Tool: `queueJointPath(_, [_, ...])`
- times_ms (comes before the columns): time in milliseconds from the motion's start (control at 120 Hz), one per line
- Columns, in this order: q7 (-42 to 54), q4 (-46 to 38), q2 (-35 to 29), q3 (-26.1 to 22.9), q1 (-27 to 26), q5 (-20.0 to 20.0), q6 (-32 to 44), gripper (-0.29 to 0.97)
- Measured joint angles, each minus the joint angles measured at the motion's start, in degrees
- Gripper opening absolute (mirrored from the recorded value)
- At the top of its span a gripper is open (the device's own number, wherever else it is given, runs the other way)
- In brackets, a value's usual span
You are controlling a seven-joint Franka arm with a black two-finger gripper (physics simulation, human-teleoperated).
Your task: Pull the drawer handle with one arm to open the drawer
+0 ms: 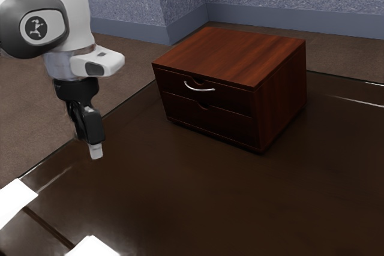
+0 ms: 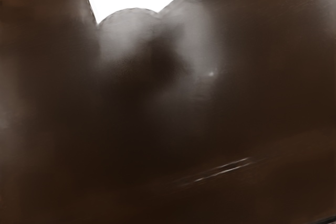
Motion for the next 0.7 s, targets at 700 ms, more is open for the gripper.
queueJointPath(700, [47.2, 7.6, 19.2, 0.0, 1.0, -1.1, 43.0, 0.51])
